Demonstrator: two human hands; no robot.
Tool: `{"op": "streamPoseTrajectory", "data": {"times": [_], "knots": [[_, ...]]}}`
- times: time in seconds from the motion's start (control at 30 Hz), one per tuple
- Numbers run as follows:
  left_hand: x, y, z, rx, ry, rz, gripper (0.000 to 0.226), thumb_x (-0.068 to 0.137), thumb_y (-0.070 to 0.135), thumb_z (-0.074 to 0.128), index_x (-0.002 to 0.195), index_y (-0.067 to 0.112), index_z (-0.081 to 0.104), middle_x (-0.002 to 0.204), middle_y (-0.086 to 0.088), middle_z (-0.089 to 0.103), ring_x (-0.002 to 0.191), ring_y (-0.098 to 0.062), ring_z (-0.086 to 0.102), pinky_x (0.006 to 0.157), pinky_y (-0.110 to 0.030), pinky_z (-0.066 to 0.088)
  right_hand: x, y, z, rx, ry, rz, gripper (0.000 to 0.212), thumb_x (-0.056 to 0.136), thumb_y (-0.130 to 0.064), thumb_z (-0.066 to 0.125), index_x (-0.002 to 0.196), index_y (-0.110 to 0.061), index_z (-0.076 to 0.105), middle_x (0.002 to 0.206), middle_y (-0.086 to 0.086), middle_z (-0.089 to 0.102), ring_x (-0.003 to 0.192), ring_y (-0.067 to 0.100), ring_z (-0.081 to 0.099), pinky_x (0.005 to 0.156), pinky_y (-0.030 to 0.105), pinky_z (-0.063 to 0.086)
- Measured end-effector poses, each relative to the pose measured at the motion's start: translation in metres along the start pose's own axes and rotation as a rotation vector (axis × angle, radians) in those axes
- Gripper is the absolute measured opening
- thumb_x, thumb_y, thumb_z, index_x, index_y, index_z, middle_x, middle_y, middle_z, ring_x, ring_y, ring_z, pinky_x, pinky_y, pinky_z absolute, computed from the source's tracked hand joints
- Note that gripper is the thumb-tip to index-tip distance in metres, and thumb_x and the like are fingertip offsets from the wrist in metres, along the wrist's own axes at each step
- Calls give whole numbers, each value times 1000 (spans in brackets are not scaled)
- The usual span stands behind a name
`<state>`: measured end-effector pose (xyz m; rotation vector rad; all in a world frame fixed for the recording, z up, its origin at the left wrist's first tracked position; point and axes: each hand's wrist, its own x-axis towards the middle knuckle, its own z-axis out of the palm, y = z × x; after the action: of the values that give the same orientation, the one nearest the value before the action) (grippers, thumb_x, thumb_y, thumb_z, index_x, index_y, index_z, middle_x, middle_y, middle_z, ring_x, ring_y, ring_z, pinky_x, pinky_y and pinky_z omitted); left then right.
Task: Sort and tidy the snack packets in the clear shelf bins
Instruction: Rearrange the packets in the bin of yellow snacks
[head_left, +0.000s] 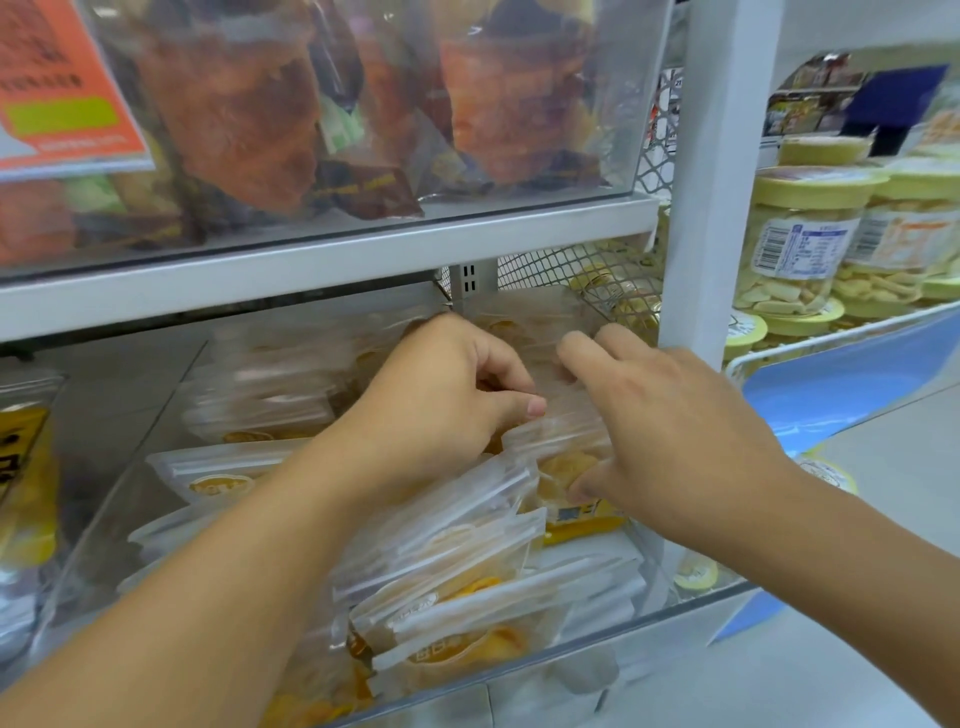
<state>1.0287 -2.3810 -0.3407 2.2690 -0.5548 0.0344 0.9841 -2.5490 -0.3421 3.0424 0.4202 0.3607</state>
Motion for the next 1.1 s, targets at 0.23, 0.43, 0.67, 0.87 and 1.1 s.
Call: {"op": "streamPoseTrajectory", "data": {"times": [0.23,0.43,0.67,0.87,1.1], "knots": [[4,4,-14,19,-105,5,26,71,28,90,80,24,67,79,7,74,72,-10,70,73,-33,57,1,-2,-9,21,-26,-2,46,76,-41,82,91,-37,38,93,-11,42,86,21,57,61,32,32],[1,-5,-38,622,-52,-86,39,68,54,85,93,41,59,120,13,50,110,-14,48,87,-29,43,5,-9,-4,-116,-80,-30,30,84,-39,71,102,-28,49,94,-5,35,88,20,38,71,33,31],[-3,3,-39,854,-270,-244,62,77,47,76,134,35,55,133,3,49,119,-21,50,95,-34,49,14,-18,4,-18,-162,-137,44,73,-45,80,110,-36,58,100,-7,38,92,20,52,65,31,38],[-7,-3,-49,760,-368,-331,83,79,39,82,149,40,38,146,9,49,127,-18,50,92,-26,37,25,-18,2,-138,-199,-212,55,71,-31,85,117,-40,58,83,-5,53,92,28,65,63,32,40],[-9,-5,-50,779,-324,-315,78,81,32,82,148,37,42,141,5,53,117,-19,54,86,-24,39,39,3,9,-285,151,-305,64,60,-23,87,116,-34,58,109,-1,60,102,29,55,81,43,40]]}}
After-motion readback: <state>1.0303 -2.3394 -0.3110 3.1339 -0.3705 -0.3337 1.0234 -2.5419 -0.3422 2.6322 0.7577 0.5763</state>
